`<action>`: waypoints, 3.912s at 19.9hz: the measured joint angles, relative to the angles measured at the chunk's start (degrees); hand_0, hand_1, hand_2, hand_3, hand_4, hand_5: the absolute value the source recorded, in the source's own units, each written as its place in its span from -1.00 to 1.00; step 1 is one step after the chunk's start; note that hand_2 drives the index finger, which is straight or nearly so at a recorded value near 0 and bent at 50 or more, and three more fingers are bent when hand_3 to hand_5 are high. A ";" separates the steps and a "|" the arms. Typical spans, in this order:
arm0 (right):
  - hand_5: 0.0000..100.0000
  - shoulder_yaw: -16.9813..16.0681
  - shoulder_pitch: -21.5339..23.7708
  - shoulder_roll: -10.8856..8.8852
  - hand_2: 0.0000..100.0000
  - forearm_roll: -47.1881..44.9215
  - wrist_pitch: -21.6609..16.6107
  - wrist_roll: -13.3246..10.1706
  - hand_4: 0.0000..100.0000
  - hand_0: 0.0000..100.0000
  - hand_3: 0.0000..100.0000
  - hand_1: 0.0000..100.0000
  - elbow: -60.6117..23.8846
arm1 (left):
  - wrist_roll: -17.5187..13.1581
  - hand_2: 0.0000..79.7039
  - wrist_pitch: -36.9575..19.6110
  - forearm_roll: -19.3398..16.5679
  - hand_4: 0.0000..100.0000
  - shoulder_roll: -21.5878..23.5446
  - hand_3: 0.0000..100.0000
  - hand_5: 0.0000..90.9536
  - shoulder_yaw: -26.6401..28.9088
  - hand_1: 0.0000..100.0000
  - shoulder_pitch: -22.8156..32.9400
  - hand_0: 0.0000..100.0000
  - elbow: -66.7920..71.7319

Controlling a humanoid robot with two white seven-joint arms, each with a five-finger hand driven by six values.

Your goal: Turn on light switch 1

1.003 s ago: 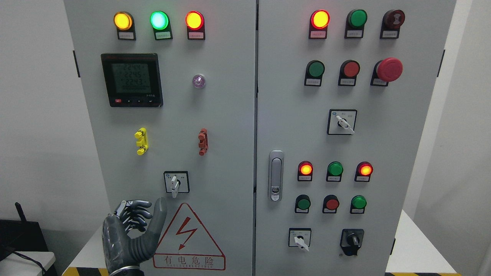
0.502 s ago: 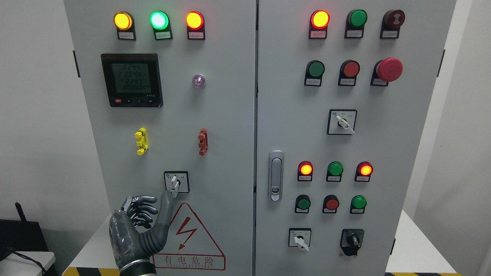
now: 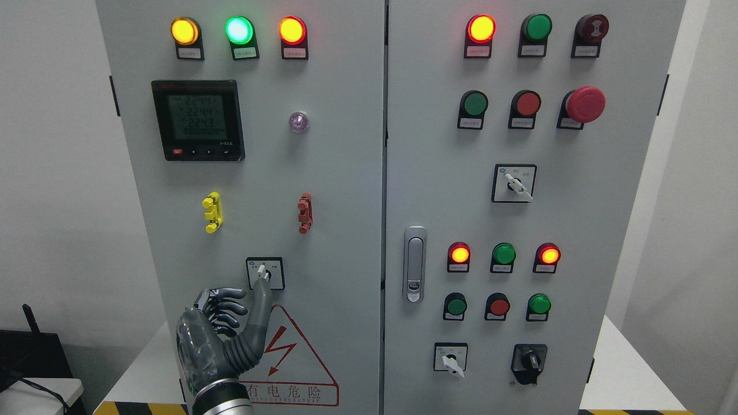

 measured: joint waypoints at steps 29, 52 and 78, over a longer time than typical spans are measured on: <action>-1.00 0.00 0.00 0.00 -1.00 0.00 0.00 0.18 -1.00 -0.76 -1.00 -0.22 0.01 | 1.84 0.36 4.93 0.22 0.71 -0.31 0.57 0.64 -2.22 -0.24 -3.15 -0.58 3.30; -1.00 0.00 0.00 0.00 -1.00 0.00 0.00 0.21 -1.00 -0.76 -1.00 -0.22 0.00 | 1.90 0.40 6.16 0.32 0.71 -0.44 0.57 0.67 -2.36 -0.30 -3.91 -0.46 3.65; -1.00 0.00 0.00 0.00 -1.00 0.00 0.00 0.21 -1.00 -0.76 -1.00 -0.22 0.00 | 1.73 0.47 6.20 0.33 0.70 -0.50 0.58 0.68 -2.40 -0.39 -4.38 -0.12 4.04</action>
